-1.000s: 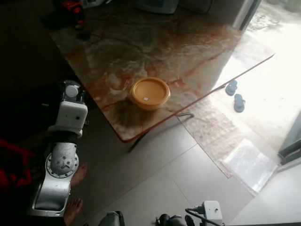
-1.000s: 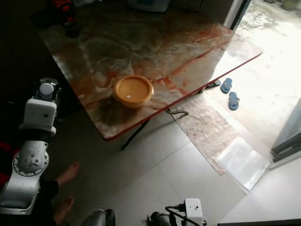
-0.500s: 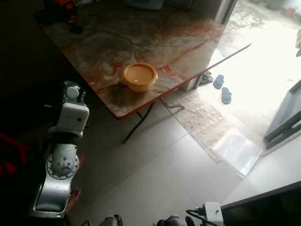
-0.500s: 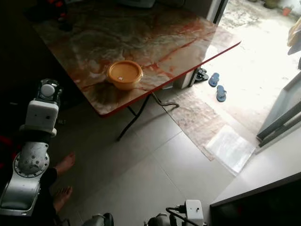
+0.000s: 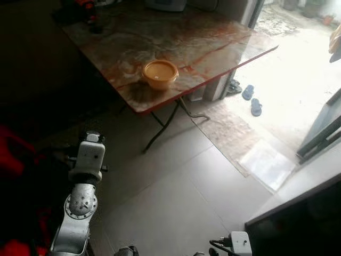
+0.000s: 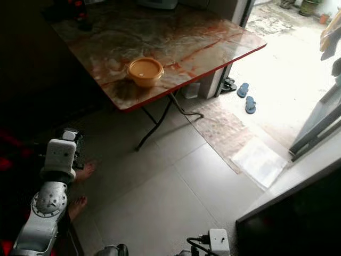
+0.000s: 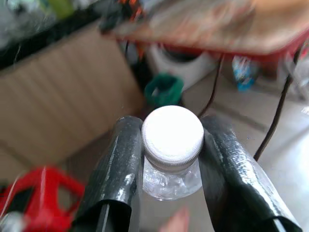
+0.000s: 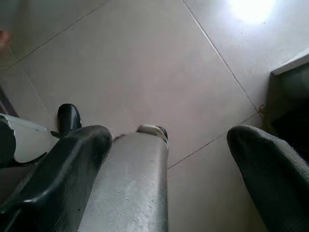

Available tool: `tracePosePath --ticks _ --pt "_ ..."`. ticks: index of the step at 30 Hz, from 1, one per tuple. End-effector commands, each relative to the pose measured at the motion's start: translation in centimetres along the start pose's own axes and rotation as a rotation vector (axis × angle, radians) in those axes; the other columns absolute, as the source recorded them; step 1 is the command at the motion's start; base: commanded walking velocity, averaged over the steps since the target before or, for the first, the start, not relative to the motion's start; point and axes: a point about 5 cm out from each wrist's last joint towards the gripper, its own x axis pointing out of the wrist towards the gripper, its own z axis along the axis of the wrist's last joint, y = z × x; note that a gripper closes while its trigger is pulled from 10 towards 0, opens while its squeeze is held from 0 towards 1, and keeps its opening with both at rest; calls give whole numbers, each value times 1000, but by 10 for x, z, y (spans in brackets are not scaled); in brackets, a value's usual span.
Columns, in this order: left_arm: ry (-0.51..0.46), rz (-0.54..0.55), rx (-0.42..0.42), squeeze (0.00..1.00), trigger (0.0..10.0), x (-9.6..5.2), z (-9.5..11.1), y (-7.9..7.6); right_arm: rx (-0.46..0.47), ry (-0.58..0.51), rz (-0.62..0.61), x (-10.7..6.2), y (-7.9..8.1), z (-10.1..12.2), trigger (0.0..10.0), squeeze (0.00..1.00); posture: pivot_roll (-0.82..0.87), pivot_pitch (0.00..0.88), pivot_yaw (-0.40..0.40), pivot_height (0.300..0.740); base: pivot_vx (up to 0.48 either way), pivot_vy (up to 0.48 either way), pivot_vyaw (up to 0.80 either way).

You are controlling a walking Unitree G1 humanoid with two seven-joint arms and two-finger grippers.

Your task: Restocking fridge

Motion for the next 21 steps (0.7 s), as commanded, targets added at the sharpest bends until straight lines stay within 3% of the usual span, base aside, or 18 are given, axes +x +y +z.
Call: tracePosePath --ticks 1,7,11,15,21 --pt "102 -7 -43 0 10000 -5 -20 -3 13 28 -13 -3 -3 -8 10000 0 -7 189 -48 740 0 0 0" --pt "326 -18 -181 0 10000 -8 -67 -17 11 29 -12 -2 -2 -8 10000 0 -11 191 -49 740 0 0 0" --pt "439 -24 -171 0 10000 -15 -93 -20 14 25 -12 -2 -2 -8 10000 0 -19 191 -49 740 0 0 0" --pt "520 -136 -62 0 10000 -24 -114 -34 7 18 -20 -2 -2 -7 10000 0 -18 191 -51 740 0 0 0" --pt "648 -199 -28 0 10000 -39 -136 -42 30 -80 -66 -3 -3 0 10000 0 -31 191 -47 740 0 0 0"
